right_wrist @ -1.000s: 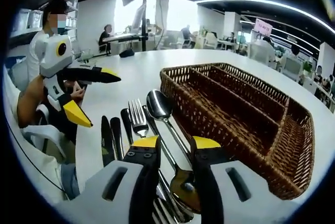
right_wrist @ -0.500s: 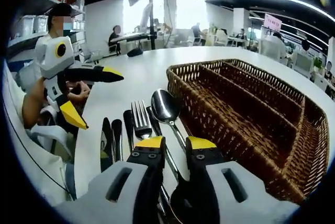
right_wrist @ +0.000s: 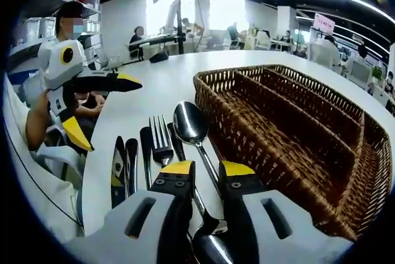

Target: Arrange the knives, forks, and spoons in their matching storage slots by inserting each utensil handle-first until every utensil is classified and aligned in the correct compartment

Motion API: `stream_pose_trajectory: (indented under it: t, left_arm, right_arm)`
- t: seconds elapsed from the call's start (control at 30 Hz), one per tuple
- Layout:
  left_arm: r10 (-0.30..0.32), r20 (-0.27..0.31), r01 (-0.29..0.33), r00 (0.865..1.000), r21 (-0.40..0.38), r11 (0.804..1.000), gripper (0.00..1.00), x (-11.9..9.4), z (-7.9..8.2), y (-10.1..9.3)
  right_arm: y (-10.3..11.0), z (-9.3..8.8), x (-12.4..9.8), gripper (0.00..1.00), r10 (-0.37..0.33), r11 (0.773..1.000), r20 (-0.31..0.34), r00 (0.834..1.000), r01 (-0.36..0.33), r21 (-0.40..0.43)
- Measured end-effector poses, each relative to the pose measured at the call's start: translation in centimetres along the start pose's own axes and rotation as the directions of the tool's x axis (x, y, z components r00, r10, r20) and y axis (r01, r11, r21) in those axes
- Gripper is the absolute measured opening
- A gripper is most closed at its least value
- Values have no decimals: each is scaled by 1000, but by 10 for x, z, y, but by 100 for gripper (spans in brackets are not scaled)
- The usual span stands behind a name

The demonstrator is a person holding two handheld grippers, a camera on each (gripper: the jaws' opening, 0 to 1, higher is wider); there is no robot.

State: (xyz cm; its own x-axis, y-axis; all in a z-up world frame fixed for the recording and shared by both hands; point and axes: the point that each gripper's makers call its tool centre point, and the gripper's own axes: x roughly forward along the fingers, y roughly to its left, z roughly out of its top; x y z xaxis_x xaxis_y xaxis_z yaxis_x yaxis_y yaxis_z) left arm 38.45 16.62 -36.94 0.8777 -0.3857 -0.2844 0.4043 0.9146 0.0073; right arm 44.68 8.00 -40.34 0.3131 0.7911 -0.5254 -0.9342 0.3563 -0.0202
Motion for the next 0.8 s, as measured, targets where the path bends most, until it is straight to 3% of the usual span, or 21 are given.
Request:
stream_pose_trajectory:
  t: [0.4,0.6,0.8]
  left_arm:
    - [3,0,-3,1000,3,1000,85,-3,1,2]
    - [4,-3,-4,1000,7,1000,84,-3,0,2]
    - [2,-5,-2,1000,13,1000,84,-3,-1,1]
  right_arm:
    - [-3,-1,6,11,33,999,-63,998,-34,-26]
    - [8,-2,5,11,53,998,-75,996,-55,-29]
    - [0,-2,10,10,62,997,-76,995,-65,-32]
